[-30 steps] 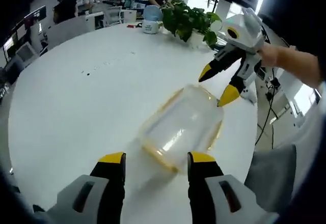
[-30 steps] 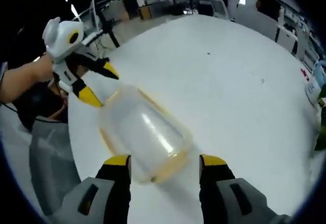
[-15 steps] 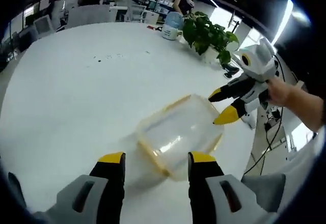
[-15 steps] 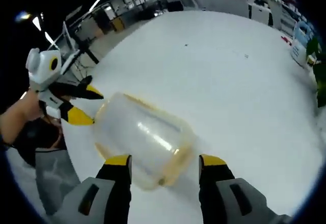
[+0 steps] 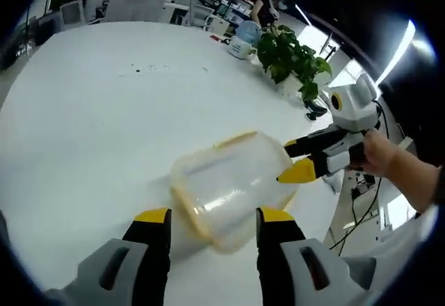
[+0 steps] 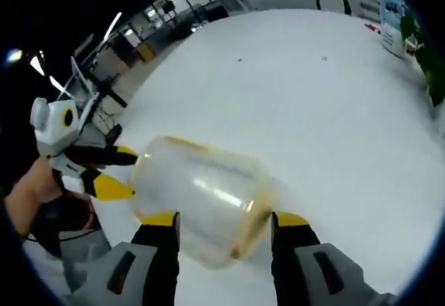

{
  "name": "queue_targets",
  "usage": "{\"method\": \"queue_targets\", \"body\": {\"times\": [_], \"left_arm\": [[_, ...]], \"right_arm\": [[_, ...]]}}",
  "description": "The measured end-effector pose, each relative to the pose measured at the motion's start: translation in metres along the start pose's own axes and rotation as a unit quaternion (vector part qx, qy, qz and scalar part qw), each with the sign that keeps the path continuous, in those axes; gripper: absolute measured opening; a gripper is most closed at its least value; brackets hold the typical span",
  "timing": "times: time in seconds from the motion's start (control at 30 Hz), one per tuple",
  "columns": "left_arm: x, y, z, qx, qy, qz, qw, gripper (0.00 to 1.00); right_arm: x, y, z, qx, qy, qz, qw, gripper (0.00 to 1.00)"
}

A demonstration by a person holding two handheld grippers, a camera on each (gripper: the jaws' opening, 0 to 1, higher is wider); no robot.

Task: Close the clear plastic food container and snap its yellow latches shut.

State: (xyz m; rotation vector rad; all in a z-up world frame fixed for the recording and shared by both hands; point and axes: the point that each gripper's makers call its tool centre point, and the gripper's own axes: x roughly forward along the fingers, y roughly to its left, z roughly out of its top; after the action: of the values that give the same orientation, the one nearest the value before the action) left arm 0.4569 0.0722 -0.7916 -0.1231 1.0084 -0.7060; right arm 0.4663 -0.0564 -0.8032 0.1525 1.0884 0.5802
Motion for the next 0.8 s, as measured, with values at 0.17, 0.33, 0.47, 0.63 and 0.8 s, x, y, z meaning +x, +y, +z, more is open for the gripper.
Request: {"method": "queue_targets", "body": {"times": [0.17, 0.33, 0.47, 0.63, 0.8], "left_arm": [[0.0021, -0.0016, -0.0012, -0.006, 0.000, -0.005, 1.0000, 0.48], [0.0036, 0.0002, -0.0025, -0.001, 0.002, -0.001, 1.0000, 0.44], [0.0040, 0.0011, -0.0033, 0.001, 0.005, 0.002, 1.0000, 0.41], [0.0059, 0.0015, -0.0027, -0.005, 0.009, 0.009, 0.9999, 0.41], [0.0071, 0.0011, -0.0014, -0.009, 0.006, 0.013, 0.9999, 0.39]], "right_arm": [[0.0001, 0.0007, -0.0003, 0.003, -0.003, 0.001, 1.0000, 0.53], [0.0007, 0.0006, -0.0005, 0.006, -0.004, 0.004, 1.0000, 0.52], [0.0008, 0.0009, -0.0006, 0.003, -0.006, 0.006, 1.0000, 0.52], [0.0009, 0.0014, -0.0009, 0.001, -0.009, 0.005, 1.0000, 0.51], [0.0017, 0.0012, -0.0015, 0.004, -0.004, 0.007, 1.0000, 0.50]]}}
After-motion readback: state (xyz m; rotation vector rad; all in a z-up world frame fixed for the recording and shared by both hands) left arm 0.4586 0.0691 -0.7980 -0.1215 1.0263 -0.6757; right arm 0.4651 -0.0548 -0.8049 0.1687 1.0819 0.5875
